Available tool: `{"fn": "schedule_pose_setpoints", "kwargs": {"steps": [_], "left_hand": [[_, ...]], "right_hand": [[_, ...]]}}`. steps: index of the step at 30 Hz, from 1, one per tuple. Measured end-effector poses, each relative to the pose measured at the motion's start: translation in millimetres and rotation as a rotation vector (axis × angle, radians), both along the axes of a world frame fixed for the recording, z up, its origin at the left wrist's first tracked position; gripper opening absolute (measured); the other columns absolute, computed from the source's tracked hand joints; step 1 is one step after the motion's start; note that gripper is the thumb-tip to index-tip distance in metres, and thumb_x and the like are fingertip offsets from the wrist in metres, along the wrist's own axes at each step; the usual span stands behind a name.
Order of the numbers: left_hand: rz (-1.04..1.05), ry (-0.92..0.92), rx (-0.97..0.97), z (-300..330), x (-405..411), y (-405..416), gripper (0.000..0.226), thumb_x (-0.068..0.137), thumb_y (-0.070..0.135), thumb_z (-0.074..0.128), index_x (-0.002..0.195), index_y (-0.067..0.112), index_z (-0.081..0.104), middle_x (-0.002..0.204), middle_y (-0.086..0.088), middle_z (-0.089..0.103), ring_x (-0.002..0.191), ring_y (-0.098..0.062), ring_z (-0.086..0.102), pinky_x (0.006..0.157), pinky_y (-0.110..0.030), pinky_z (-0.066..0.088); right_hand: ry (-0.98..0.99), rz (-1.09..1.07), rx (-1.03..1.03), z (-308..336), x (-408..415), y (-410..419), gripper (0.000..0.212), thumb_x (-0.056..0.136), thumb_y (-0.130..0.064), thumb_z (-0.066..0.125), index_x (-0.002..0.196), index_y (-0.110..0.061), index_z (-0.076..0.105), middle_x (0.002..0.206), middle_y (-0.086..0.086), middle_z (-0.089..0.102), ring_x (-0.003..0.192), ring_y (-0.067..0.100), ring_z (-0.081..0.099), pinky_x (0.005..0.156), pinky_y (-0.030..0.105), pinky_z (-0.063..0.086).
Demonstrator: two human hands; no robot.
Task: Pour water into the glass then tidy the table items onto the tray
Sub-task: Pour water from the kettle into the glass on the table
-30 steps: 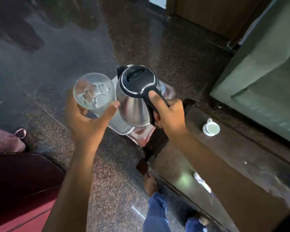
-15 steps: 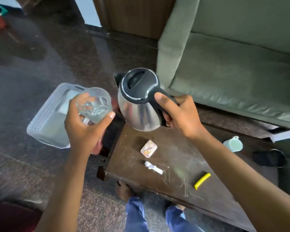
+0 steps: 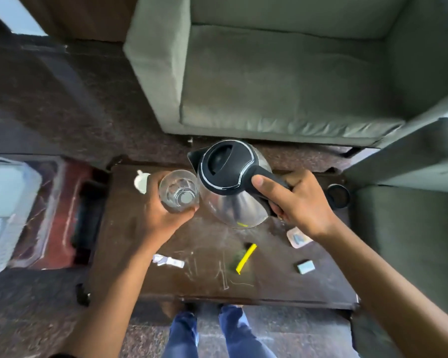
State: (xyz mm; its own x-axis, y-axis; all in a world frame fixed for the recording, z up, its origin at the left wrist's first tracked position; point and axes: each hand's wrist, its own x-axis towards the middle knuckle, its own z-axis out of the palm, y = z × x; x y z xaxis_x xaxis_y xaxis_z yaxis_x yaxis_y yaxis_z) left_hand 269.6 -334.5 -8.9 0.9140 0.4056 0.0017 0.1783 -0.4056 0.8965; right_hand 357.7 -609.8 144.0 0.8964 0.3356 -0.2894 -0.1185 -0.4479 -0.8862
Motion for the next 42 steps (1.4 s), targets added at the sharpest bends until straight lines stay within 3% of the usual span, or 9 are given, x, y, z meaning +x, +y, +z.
{"fn": "schedule_pose_setpoints", "kwargs": {"steps": [2,5,10,14,19,22,27,35,42], "left_hand": [[-0.075,0.029,-0.038,-23.2,13.1,-14.5,0.095,0.06,0.035,0.103,0.138,0.041,0.049,0.138,0.013,0.069,0.122,-0.015,0.072,0.102,-0.056,0.06],[-0.175,0.016,-0.023,-44.6,28.9,-32.1,0.097,0.057,0.03,0.107,0.138,0.031,0.053,0.138,0.003,0.07,0.123,-0.032,0.072,0.1,-0.07,0.056],[-0.142,0.036,0.054,-41.4,47.2,-59.5,0.088,0.054,0.055,0.098,0.126,0.056,0.048,0.12,0.042,0.066,0.105,0.016,0.068,0.088,-0.016,0.055],[-0.188,0.074,0.08,-51.8,60.4,-70.5,0.087,0.058,0.048,0.099,0.132,0.041,0.053,0.12,0.013,0.074,0.108,-0.014,0.075,0.093,-0.048,0.062],[-0.195,0.138,0.175,-68.0,64.0,-79.3,0.095,0.06,0.048,0.102,0.14,0.039,0.051,0.121,0.017,0.072,0.106,-0.01,0.072,0.088,-0.037,0.056],[-0.206,0.163,0.179,-75.2,67.5,-87.4,0.094,0.06,0.047,0.102,0.14,0.037,0.052,0.122,0.014,0.073,0.11,-0.02,0.074,0.091,-0.042,0.058],[-0.204,0.166,0.138,-77.6,70.3,-96.0,0.092,0.056,0.072,0.083,0.137,0.039,0.053,0.115,0.022,0.069,0.106,-0.015,0.072,0.088,-0.04,0.055],[-0.244,0.164,0.149,-72.2,73.4,-105.1,0.072,0.062,0.072,0.079,0.124,0.072,0.042,0.11,0.051,0.06,0.1,-0.003,0.064,0.085,-0.034,0.051],[-0.268,0.121,0.157,-79.3,70.9,-107.3,0.09,0.063,0.06,0.085,0.145,0.04,0.052,0.135,0.01,0.073,0.121,-0.022,0.072,0.094,-0.035,0.052]], "right_hand": [[-0.008,-0.009,-0.051,-4.1,0.3,-17.6,0.086,0.075,-0.073,0.068,0.051,0.007,0.044,0.043,0.003,0.038,0.046,0.019,0.033,0.052,0.038,0.029],[-0.012,-0.012,-0.128,-8.9,-0.4,-36.2,0.095,0.073,-0.076,0.066,0.059,0.013,0.038,0.051,0.011,0.032,0.054,0.02,0.027,0.052,0.05,0.029],[-0.016,-0.03,-0.197,-16.5,-3.7,-56.3,0.085,0.074,-0.073,0.069,0.057,0.0,0.029,0.056,0.005,0.026,0.058,0.019,0.024,0.054,0.047,0.022],[-0.038,-0.057,-0.276,-23.0,-1.0,-67.0,0.077,0.081,-0.063,0.076,0.058,-0.01,0.025,0.053,-0.006,0.021,0.054,0.013,0.019,0.049,0.032,0.016],[-0.035,-0.035,-0.364,-29.1,3.0,-68.0,0.08,0.084,-0.062,0.078,0.052,-0.015,0.022,0.046,-0.006,0.019,0.048,0.013,0.019,0.048,0.029,0.017],[-0.021,-0.025,-0.431,-31.6,5.9,-67.4,0.084,0.081,-0.066,0.078,0.051,-0.015,0.019,0.043,-0.004,0.018,0.045,0.015,0.019,0.048,0.031,0.018],[0.027,-0.024,-0.556,-34.2,10.4,-64.8,0.071,0.076,-0.076,0.071,0.048,-0.018,0.04,0.036,-0.003,0.03,0.039,0.017,0.029,0.045,0.029,0.019],[0.008,-0.006,-0.689,-33.7,12.2,-55.8,0.061,0.066,-0.087,0.06,0.05,-0.03,0.051,0.038,-0.01,0.042,0.039,0.019,0.029,0.043,0.028,0.02],[-0.05,-0.034,-0.78,-30.1,11.8,-50.1,0.084,0.068,-0.083,0.067,0.046,-0.011,0.03,0.04,-0.002,0.028,0.043,0.02,0.033,0.045,0.029,0.024]]}}
